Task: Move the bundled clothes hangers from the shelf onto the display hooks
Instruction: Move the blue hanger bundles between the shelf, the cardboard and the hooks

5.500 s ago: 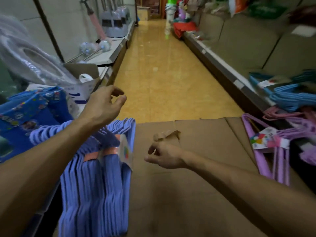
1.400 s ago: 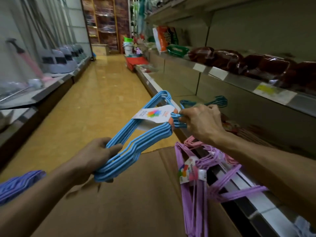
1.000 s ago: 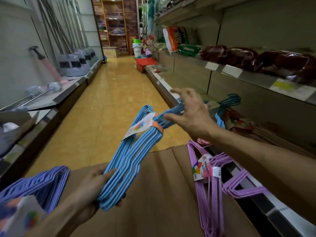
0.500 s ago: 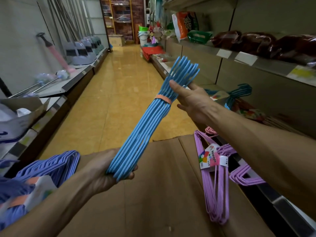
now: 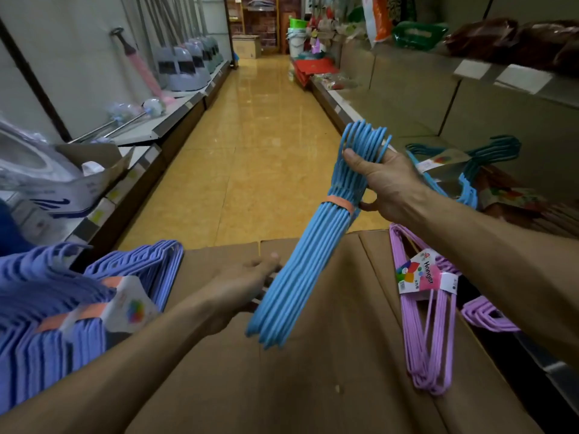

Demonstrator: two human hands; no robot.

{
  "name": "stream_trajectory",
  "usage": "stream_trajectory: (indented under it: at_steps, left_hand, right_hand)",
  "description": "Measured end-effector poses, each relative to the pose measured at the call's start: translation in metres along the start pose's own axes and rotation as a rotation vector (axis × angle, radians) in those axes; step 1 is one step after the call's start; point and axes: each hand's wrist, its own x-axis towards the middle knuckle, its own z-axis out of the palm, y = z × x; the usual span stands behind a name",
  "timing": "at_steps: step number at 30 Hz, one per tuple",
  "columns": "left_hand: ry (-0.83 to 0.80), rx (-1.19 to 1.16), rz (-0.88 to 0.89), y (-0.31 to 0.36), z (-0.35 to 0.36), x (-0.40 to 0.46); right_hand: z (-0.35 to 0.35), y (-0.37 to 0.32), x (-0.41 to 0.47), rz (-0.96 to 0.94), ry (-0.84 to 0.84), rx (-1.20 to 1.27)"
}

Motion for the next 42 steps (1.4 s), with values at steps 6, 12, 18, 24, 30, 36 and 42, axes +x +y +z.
stream_trajectory:
  at_steps: [6,12,18,24,30,36,42]
  left_hand:
    - [0.013,0.296,0.155,-0.037,0.001,-0.016]
    - [0.349,0.740,0.387,-0.092,-0.033,-0.028]
    - [0.397,1.322,0.512,-0.131,-0.071,-0.057]
    - [0.374,1.410,0.363,-0.170,-0.090,-0.072]
    - [0.342,1.428,0.265,-0.181,-0.108,-0.075]
    - [0.365,1.503,0.344,-0.198,-0.122,-0.065]
    - [0.178,1.616,0.398,-0.189,-0.143,-0.064]
  right_hand:
    - [0.056,0.037,-0.006,-0.025,-0.027,-0.099]
    - [0.125,0.070,-0.015,-0.071,-0.152,-0.224]
    - [0.202,0.101,-0.043,-0.122,-0.328,-0.312]
    - [0.263,0.130,-0.070,-0.115,-0.472,-0.315]
    - [0.307,0.150,-0.086,-0.126,-0.595,-0.382]
    - [0.324,0.151,-0.089,-0.127,-0.628,-0.378]
    - [0.328,0.161,-0.084,-0.155,-0.703,-0.486]
